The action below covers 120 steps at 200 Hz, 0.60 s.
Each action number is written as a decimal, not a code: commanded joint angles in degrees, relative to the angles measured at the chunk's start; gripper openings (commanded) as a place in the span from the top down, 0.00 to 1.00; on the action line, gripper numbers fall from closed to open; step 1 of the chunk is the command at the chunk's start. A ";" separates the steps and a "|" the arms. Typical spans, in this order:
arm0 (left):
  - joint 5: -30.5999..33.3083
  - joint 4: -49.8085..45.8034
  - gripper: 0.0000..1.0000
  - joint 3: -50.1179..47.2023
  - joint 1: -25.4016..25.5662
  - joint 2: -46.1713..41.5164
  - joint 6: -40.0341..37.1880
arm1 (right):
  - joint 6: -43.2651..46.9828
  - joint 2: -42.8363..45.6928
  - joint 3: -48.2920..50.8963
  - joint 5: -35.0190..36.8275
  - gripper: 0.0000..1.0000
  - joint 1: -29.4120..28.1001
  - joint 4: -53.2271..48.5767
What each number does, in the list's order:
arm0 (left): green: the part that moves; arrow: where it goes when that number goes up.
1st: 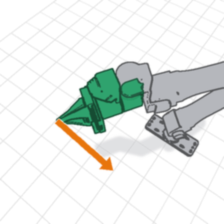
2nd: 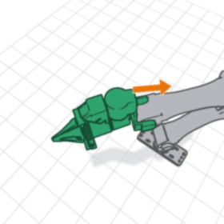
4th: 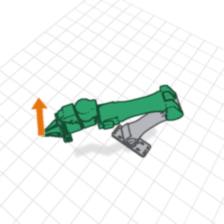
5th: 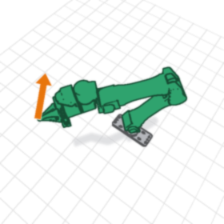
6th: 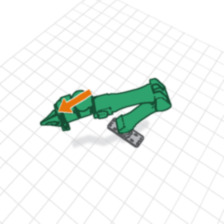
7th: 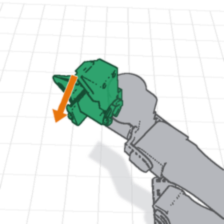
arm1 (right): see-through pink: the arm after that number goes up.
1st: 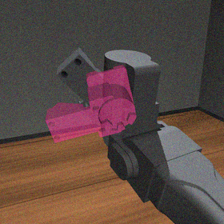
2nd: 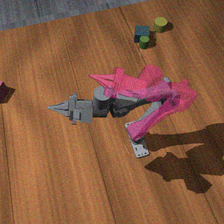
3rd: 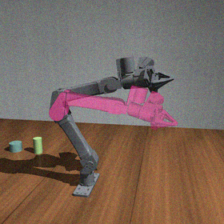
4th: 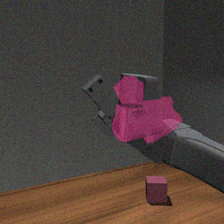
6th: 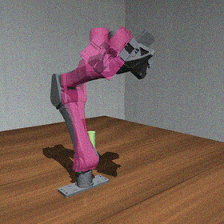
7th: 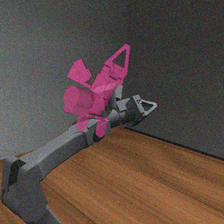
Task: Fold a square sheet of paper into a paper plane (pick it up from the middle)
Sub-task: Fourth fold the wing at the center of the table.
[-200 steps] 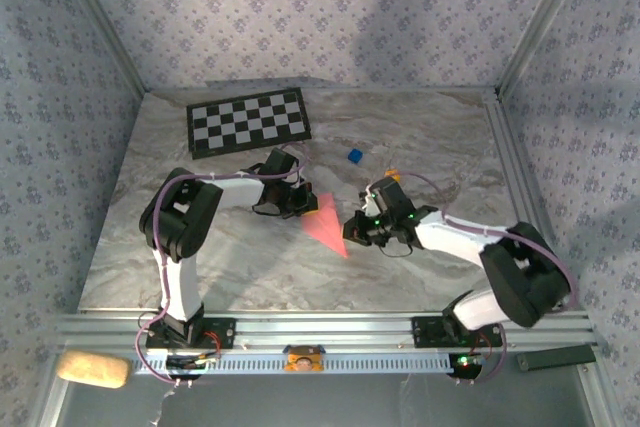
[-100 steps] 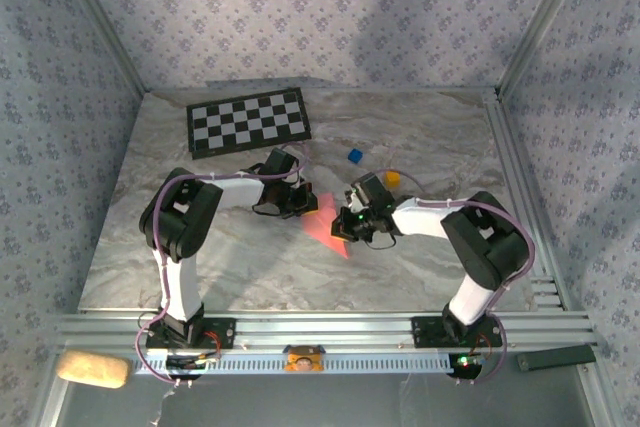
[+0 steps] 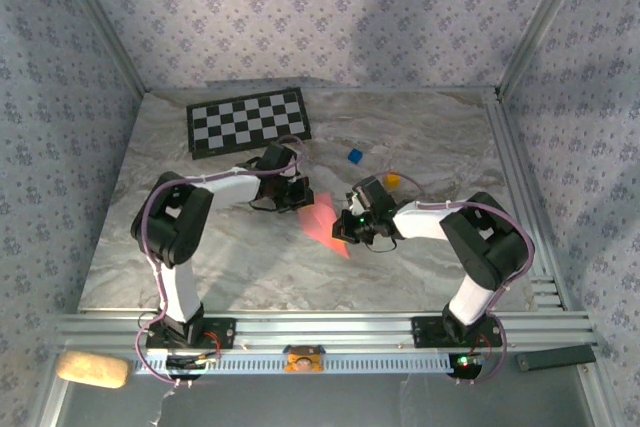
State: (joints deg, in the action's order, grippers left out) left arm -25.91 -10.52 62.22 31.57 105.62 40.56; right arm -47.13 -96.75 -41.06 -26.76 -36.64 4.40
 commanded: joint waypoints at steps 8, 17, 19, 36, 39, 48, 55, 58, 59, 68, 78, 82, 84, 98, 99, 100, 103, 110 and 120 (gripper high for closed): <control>-0.33 -0.34 0.98 -0.49 1.56 -2.97 0.96 | -0.26 -2.52 2.65 4.04 0.99 -0.86 -6.69; -0.81 0.23 0.98 -1.02 2.18 -2.88 1.39 | -0.38 -2.40 2.80 4.00 0.99 -0.82 -6.53; -0.94 0.41 0.98 -1.21 2.40 -2.88 1.62 | -0.34 -2.41 2.75 4.07 0.99 -0.87 -6.45; -1.94 1.43 0.99 -2.25 3.79 -2.63 2.10 | -0.50 -2.48 2.77 3.96 0.99 -0.75 -6.32; -1.95 1.49 0.99 -2.27 4.03 -2.62 2.07 | -0.50 -2.50 2.74 3.92 0.99 -0.79 -6.33; -2.04 1.55 0.99 -2.58 4.70 -2.53 2.07 | -0.40 -2.48 2.77 3.63 0.99 -0.79 -6.20; -2.32 1.80 0.99 -2.72 5.09 -2.46 2.04 | -0.41 -2.43 2.81 3.61 0.99 -0.84 -6.05; -2.50 1.90 0.99 -2.88 5.17 -2.40 2.02 | -0.47 -2.44 2.84 3.63 0.99 -0.83 -5.94; -2.58 1.90 0.99 -2.88 5.17 -2.38 2.00 | -0.49 -2.42 2.83 3.60 0.99 -0.86 -5.92; -3.17 2.29 0.99 -3.05 5.34 -2.14 2.00 | -0.63 -2.39 2.99 3.61 0.99 -0.88 -5.76; -3.68 2.54 0.99 -3.35 5.38 -1.77 1.98 | -0.67 -2.41 3.02 3.54 0.99 -0.88 -5.69; -3.96 2.71 0.99 -3.41 5.34 -1.67 2.06 | -0.63 -2.44 3.01 3.59 0.99 -0.84 -5.67; -3.97 2.88 0.99 -3.50 5.41 -1.65 2.00 | -0.62 -2.42 3.09 3.57 0.99 -0.85 -5.69; -4.94 4.01 0.99 -3.77 5.45 -1.18 2.23 | -0.59 -2.57 3.16 3.44 0.99 -0.87 -5.68; -5.03 4.11 0.99 -3.77 5.44 -1.15 2.24 | -0.59 -2.61 3.17 3.41 0.99 -0.88 -5.65; -5.11 4.19 0.99 -3.81 5.44 -1.09 2.24 | -0.59 -2.63 3.13 3.40 0.99 -0.84 -5.64; -5.44 4.45 0.99 -3.85 5.49 -0.92 2.32 | -0.55 -2.65 3.16 3.46 0.99 -0.88 -5.66; -6.22 4.91 0.99 -3.73 5.42 -0.39 2.13 | -0.58 -2.74 3.10 3.46 0.99 -0.75 -5.73; -6.20 5.03 0.99 -3.42 5.35 0.38 1.75 | -0.56 -2.83 3.16 3.39 0.99 -0.79 -5.81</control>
State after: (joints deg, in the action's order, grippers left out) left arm -29.50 -7.62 58.78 37.08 104.18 42.50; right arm -47.16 -96.75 -40.64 -26.81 -36.69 5.41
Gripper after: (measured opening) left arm 0.041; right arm 0.051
